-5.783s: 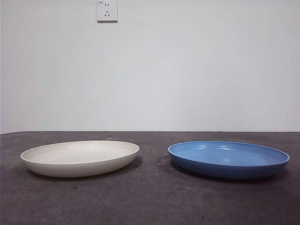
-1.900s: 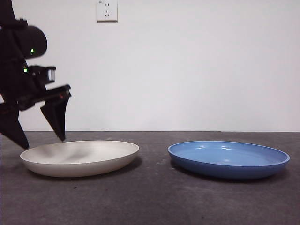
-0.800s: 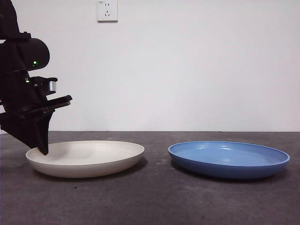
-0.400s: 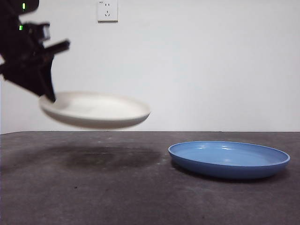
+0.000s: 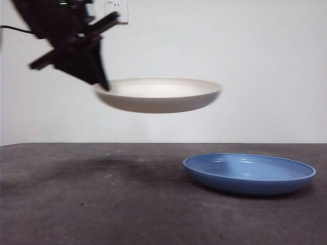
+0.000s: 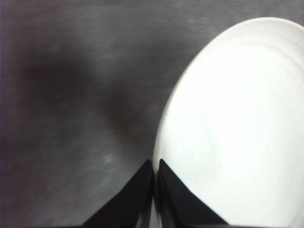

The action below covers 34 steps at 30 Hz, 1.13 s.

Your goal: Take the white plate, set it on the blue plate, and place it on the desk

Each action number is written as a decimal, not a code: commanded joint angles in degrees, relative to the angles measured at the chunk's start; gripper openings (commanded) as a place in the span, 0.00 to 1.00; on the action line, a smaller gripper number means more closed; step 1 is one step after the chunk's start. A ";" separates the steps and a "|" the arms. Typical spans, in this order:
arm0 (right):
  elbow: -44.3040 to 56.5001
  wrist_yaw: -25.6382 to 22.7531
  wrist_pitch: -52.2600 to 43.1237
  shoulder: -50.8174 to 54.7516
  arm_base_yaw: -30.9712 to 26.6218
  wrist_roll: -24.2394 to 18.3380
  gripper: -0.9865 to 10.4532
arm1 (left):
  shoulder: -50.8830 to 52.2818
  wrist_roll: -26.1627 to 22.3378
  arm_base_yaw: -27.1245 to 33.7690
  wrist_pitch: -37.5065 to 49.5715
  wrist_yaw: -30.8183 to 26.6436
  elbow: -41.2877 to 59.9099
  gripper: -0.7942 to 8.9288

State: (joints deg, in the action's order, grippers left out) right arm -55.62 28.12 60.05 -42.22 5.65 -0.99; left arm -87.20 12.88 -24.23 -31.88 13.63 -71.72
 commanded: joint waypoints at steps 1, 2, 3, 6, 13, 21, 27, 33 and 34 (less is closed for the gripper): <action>-2.23 -0.09 -0.37 0.96 0.22 1.73 0.47 | -4.42 1.57 -2.40 0.48 0.00 -4.70 0.09; -2.69 -0.09 -0.35 1.33 0.22 1.99 0.47 | -5.68 1.75 -3.15 0.48 -0.04 -5.86 0.09; -3.37 -0.13 -0.13 1.75 0.22 2.14 0.47 | -7.28 1.79 -3.98 0.37 -0.11 -7.32 0.09; -5.73 -2.16 1.20 2.71 0.22 2.36 0.47 | -11.76 1.92 -6.03 -0.07 -0.20 -11.37 0.09; -12.04 -7.28 4.76 3.80 0.22 2.34 0.47 | -21.75 2.67 -9.97 -0.31 -0.37 -19.52 0.09; -14.58 -7.48 5.99 3.89 0.22 2.34 0.47 | -30.51 2.82 -12.72 -0.63 -2.27 -25.05 0.09; -14.58 -7.63 6.23 3.89 0.22 2.32 0.47 | -33.83 2.78 -13.66 0.13 -2.47 -25.51 0.09; -14.58 -7.63 6.23 3.87 0.22 2.32 0.47 | -35.34 1.73 -14.43 0.09 -2.97 -25.51 0.10; -14.58 -7.61 6.23 3.87 0.22 2.32 0.47 | -35.36 1.53 -14.64 0.02 -2.97 -25.51 0.14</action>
State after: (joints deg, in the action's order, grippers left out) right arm -69.21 20.75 66.65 -38.02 5.65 0.51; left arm -121.03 15.03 -38.09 -32.34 10.50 -95.53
